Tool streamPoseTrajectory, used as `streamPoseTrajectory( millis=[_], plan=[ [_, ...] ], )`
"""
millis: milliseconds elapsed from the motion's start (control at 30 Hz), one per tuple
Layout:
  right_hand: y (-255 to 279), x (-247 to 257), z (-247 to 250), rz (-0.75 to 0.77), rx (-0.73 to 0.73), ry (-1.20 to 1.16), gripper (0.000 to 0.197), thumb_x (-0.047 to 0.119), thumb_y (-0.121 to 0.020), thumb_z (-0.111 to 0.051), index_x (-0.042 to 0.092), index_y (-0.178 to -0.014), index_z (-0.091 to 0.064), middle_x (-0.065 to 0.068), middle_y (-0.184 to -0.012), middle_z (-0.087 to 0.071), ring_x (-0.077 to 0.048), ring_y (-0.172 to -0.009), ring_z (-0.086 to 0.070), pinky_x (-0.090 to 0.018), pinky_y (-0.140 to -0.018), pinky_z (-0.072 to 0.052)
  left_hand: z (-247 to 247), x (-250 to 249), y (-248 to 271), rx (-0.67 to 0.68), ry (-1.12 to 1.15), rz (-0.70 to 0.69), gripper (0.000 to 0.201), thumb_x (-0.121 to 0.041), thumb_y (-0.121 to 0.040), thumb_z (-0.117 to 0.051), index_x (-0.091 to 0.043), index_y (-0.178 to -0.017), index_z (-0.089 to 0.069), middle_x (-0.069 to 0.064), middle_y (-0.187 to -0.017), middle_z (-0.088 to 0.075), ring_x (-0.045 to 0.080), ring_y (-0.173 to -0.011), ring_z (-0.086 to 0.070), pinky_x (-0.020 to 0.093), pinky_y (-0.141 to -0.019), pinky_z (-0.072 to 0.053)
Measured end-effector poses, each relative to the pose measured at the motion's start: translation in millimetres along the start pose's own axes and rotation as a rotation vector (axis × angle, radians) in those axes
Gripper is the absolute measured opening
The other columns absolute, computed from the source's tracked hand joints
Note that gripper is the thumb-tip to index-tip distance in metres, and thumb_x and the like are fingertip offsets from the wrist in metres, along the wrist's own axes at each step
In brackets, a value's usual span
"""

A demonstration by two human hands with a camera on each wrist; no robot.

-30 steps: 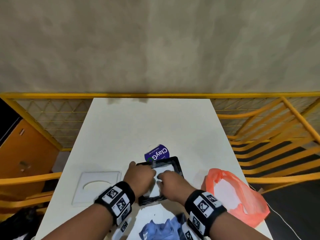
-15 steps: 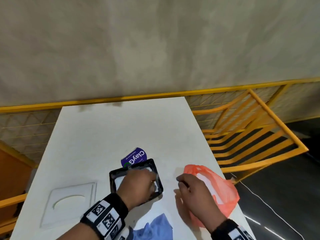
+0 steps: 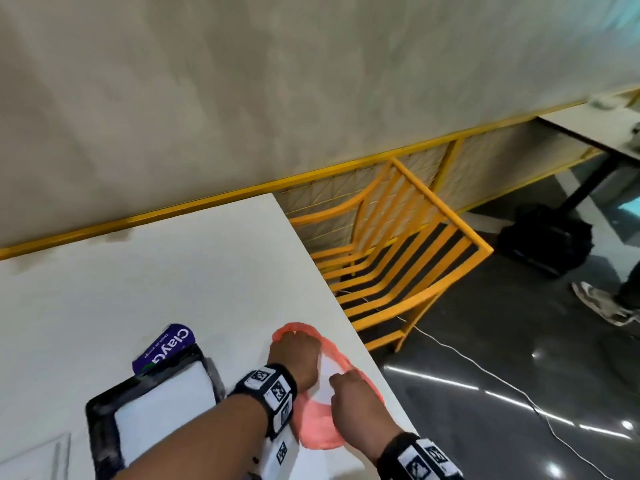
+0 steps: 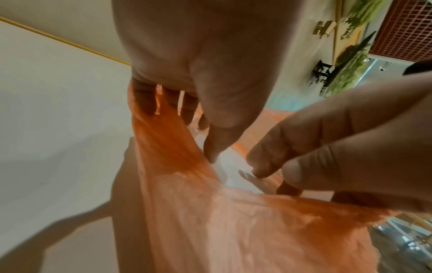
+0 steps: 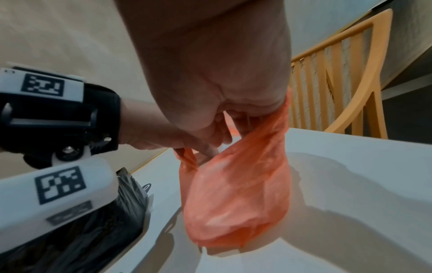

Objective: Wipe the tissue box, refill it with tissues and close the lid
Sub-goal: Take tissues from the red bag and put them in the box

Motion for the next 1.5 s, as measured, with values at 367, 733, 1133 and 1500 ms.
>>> streamPoseTrajectory(
  millis=[367, 733, 1133, 1500],
  plan=[
    [-19, -19, 3, -0.128, 0.003, -0.229, 0.063, 0.024, -0.095, -0.054, 0.021, -0.152, -0.027, 0.002, -0.156, -0.034, -0.016, -0.143, -0.031, -0.027, -0.115, -0.025, -5, 7, -5, 0.097, 0.199, 0.132, 0.047, -0.031, -0.076, -0.075, -0.025, -0.120, -0.060, -0.005, -0.117, -0.066, 0.022, -0.115, -0.061, 0.038, -0.092, -0.044],
    [-23, -28, 9, -0.170, -0.050, -0.311, 0.065, 0.019, -0.088, -0.061, 0.024, -0.147, -0.035, 0.004, -0.148, -0.043, -0.016, -0.136, -0.038, -0.024, -0.106, -0.033, 8, -1, 38, -0.334, 0.069, -0.091, 0.044, -0.018, -0.088, -0.048, -0.030, -0.130, -0.050, -0.007, -0.133, -0.058, 0.022, -0.123, -0.051, 0.037, -0.097, -0.033],
    [-15, -27, 19, -0.022, -0.188, -0.267, 0.028, 0.016, -0.082, -0.068, 0.033, -0.104, -0.066, 0.010, -0.106, -0.051, -0.006, -0.096, -0.047, -0.006, -0.074, -0.032, -4, -4, 73, -0.455, 0.221, -0.174, 0.052, -0.028, -0.054, -0.067, -0.038, -0.103, -0.055, -0.014, -0.099, -0.062, 0.016, -0.095, -0.065, 0.038, -0.074, -0.051],
    [-12, -32, 17, -0.044, -0.097, -0.271, 0.063, 0.014, -0.081, -0.071, 0.025, -0.140, -0.049, 0.004, -0.137, -0.049, -0.016, -0.129, -0.042, -0.019, -0.098, -0.032, -9, -10, 83, -0.493, 0.195, -0.162, 0.042, -0.023, -0.041, -0.072, -0.036, -0.078, -0.059, -0.019, -0.087, -0.057, 0.014, -0.090, -0.056, 0.032, -0.065, -0.039]
  ],
)
Point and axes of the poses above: each hand's wrist, its own y-axis away from the middle knuckle, its own z-axis out of the back of the hand, x = y × z, the point moved 6 cm from there along -y, towards the middle knuckle
